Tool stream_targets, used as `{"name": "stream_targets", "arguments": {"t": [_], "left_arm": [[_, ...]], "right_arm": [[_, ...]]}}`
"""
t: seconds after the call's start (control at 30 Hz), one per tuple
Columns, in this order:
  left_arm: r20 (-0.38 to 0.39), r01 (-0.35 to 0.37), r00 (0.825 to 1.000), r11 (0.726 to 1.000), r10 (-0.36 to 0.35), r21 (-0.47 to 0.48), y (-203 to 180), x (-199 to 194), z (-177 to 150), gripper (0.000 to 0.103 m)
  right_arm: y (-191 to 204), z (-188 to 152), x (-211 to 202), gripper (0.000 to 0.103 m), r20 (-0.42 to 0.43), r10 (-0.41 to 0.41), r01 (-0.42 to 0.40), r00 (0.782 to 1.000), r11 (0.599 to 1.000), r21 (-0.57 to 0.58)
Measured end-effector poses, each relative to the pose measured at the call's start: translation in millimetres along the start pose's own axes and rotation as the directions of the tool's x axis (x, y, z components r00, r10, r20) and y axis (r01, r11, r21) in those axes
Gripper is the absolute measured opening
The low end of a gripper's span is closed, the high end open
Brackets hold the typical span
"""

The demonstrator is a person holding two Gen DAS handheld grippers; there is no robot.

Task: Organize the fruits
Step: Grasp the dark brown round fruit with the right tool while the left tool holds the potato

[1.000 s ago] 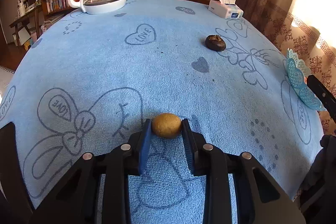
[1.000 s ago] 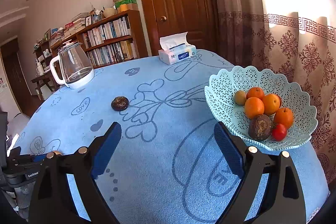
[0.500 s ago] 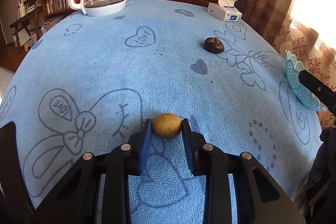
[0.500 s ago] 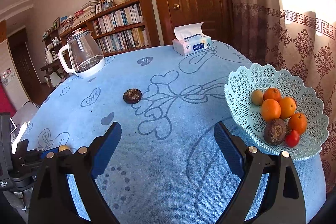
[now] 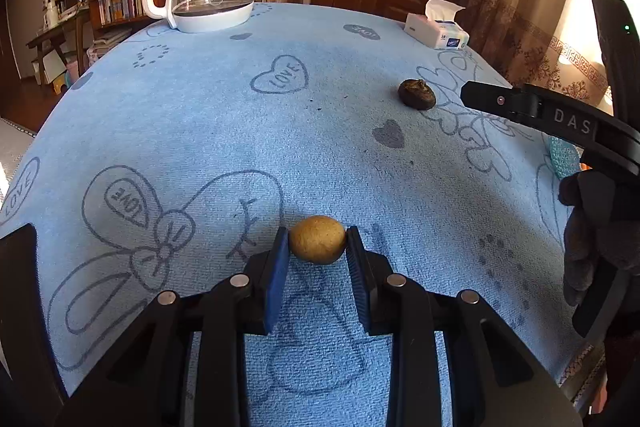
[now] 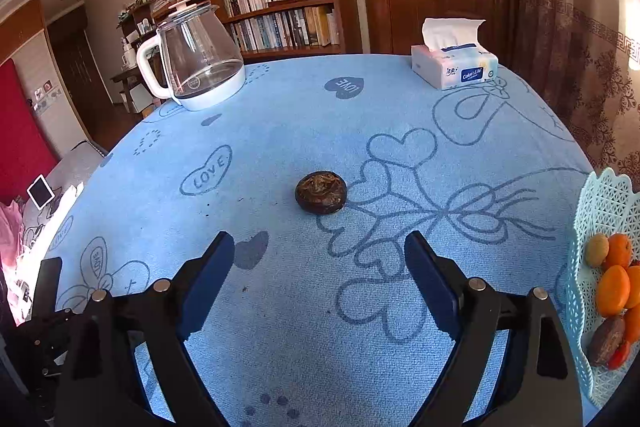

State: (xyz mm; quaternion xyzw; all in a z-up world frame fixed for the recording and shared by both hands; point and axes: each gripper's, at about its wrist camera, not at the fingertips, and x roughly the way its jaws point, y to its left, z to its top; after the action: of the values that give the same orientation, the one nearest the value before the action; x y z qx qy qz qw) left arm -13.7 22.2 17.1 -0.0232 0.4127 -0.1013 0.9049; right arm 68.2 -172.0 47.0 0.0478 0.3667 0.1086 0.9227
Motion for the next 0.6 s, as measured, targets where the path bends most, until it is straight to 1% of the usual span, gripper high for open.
{"name": "stream_targets", "arguments": {"t": [0.03, 0.1, 0.3, 0.37, 0.43, 0.6], "left_arm": [[0.001, 0.001, 1.0, 1.0, -0.001, -0.002, 0, 0, 0, 0.029], [0.002, 0.002, 1.0, 1.0, -0.002, -0.006, 1, -1, 0, 0.029], [-0.003, 0.008, 1.0, 1.0, -0.008, -0.011, 2, -1, 0, 0.029], [-0.004, 0.01, 1.0, 1.0, -0.01, -0.012, 2, 0, 0, 0.029], [-0.006, 0.011, 1.0, 1.0, -0.011, -0.012, 3, 0, 1, 0.029], [-0.008, 0.012, 1.0, 1.0, -0.012, -0.013, 3, 1, 1, 0.029]], "right_arm": [[1, 3, 11, 0.076, -0.018, -0.006, 0.005, 1.0, 1.0, -0.004], [2, 7, 30, 0.069, -0.048, -0.016, 0.016, 0.999, 1.0, -0.012], [3, 22, 66, 0.063, -0.088, -0.016, 0.015, 0.996, 1.0, -0.004], [0, 27, 73, 0.062, -0.095, -0.016, 0.017, 0.995, 1.0, 0.005], [0, 31, 80, 0.059, -0.102, -0.018, 0.019, 0.995, 1.0, 0.006], [4, 33, 92, 0.054, -0.119, -0.023, 0.022, 0.993, 1.0, -0.012]]}}
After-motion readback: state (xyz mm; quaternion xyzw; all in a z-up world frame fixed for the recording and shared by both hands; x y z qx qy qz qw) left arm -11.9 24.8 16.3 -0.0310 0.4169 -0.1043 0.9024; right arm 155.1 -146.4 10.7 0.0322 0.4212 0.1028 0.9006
